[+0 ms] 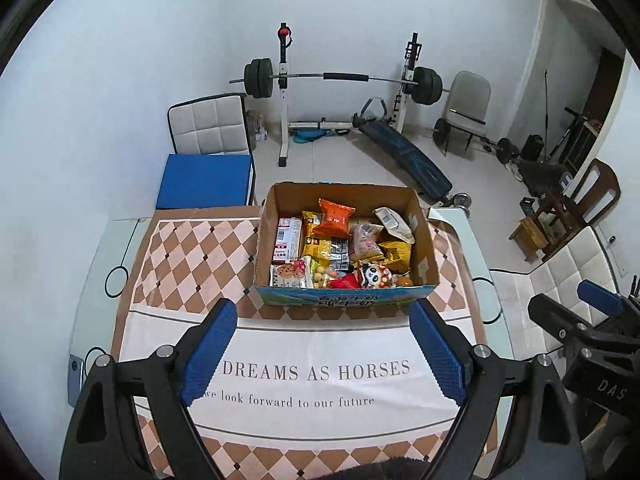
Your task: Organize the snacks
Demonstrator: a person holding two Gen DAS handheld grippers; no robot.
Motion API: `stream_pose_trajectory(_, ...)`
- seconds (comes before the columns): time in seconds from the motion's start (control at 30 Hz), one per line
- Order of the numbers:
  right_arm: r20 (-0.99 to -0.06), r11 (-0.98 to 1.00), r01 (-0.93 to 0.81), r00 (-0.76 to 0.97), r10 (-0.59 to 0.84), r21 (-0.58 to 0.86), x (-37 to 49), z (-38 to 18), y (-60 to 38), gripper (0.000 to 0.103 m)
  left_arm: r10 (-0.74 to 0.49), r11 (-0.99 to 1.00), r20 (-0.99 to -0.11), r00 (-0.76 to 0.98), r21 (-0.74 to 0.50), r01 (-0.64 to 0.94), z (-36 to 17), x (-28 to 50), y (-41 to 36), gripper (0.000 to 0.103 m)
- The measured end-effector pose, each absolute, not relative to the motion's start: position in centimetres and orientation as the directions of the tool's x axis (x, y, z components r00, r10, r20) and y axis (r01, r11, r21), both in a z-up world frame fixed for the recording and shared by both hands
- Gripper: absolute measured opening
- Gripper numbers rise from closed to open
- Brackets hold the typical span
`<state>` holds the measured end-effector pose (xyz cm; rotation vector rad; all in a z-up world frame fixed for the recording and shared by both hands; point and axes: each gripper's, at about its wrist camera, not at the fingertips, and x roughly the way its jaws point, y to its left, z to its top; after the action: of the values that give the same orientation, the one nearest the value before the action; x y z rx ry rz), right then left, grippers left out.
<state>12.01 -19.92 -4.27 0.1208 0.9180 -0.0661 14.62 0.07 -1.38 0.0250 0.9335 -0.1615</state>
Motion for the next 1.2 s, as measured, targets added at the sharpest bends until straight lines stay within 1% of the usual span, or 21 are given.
stream_pose_trajectory(0.33,-0.774,0.991,0.125,0.632,-0.036,0.056,9.3,-2.3,-19.9,0.096,-0.137,0.988,-0.781,0.609,-0.062,0.143,-0.4,12.9,0.2,0.089)
stream_pose_trajectory(0.4,-0.771,0.990,0.129,0.636,-0.039,0.056,9.2,-2.3,-19.9,0.099,-0.136,0.988,-0.778,0.613,-0.062,0.141,-0.6,13.0,0.3,0.100)
stream_pose_trajectory(0.43,-0.768,0.991,0.127,0.639,-0.044,0.049,9.3,-2.3,-19.8,0.099,-0.136,0.988,-0.774,0.618,-0.062,0.140,-0.6,13.0,0.4,0.101)
stream_pose_trajectory(0.53,-0.761,0.991,0.132,0.645,-0.071,0.019,9.8,-2.7,-19.6,0.099,-0.131,0.989,-0.754,0.644,-0.056,0.135,-0.8,13.4,0.5,0.102)
stream_pose_trajectory(0.63,-0.757,0.989,0.145,0.648,-0.079,0.021,10.5,-3.3,-19.8,0.099,-0.117,0.991,-0.748,0.653,-0.044,0.128,-1.2,14.1,0.6,0.102)
stream_pose_trajectory(0.93,-0.737,0.982,0.187,0.666,-0.114,0.017,13.3,-4.2,-20.4,0.100,-0.093,0.994,-0.752,0.653,-0.028,0.109,-2.5,16.4,0.6,0.102)
stream_pose_trajectory(1.2,-0.743,0.981,0.194,0.659,-0.116,0.019,15.0,-5.0,-20.6,0.100,-0.071,0.995,-0.756,0.650,-0.010,0.097,-3.4,18.0,0.1,0.102)
